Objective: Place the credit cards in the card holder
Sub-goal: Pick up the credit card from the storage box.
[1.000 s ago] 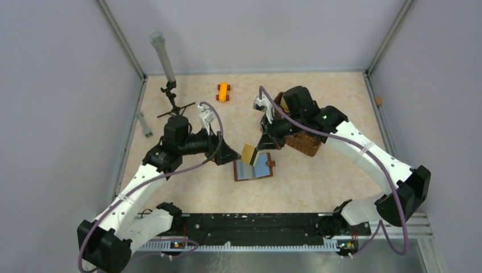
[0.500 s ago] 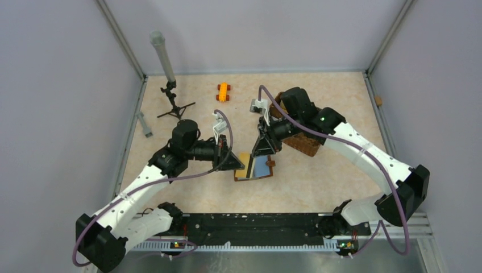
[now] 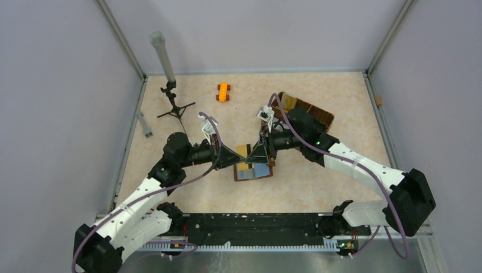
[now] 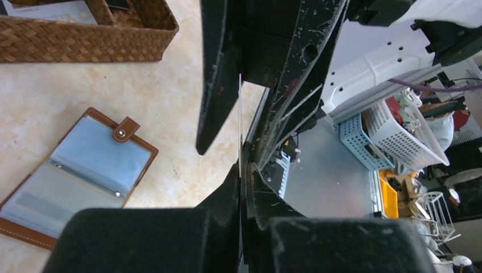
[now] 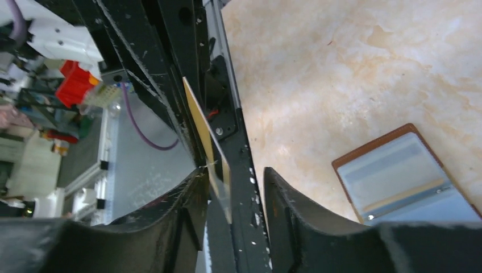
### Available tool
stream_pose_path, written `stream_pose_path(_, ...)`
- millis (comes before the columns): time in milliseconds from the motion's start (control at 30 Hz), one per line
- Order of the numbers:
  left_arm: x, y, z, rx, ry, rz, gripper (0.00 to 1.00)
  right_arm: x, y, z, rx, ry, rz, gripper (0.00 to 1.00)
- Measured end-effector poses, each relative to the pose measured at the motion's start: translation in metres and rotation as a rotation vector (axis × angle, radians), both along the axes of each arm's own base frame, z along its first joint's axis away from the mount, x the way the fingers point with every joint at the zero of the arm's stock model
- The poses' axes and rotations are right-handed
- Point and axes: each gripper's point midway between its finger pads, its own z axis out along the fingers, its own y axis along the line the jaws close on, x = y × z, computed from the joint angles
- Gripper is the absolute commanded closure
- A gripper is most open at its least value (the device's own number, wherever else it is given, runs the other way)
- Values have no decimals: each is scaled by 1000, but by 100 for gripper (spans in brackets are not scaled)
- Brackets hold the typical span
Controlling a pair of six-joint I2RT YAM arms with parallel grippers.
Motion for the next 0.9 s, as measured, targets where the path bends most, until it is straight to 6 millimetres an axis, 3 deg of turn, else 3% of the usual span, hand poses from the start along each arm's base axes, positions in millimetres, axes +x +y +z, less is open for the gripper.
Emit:
stream_pose_path(133,7,0,4,-27,-4,37,99,2,4,13,83,10,-42,96)
stream_pose_path(167,9,0,5,-32,-5,50,90,3,3,15,93,12,-54,100)
stream_pose_path(267,16,2,1,-28,8,99,35,7,2,14,92,26,-109,100)
stream_pose_path(300,19,3,-2,-18,19,121,23,11,1,12,83,28,-139,100)
stream_pose_path(367,29,8,-13,14,64,194,17,24,-2,4,49,31,-220,100)
stream_pose_path(467,42,17,-35,82,126,305,16,36,-8,-20,-26,71,-319,100)
stream_pose_path(600,53,30,-80,188,262,424,22,42,-17,-74,-152,173,-412,100)
stream_pose_path(733,49,35,-137,297,448,469,30,43,-25,-119,-256,260,-470,100)
stream_pose_path(900,43,39,-171,363,559,490,36,46,-29,-150,-331,320,-520,100)
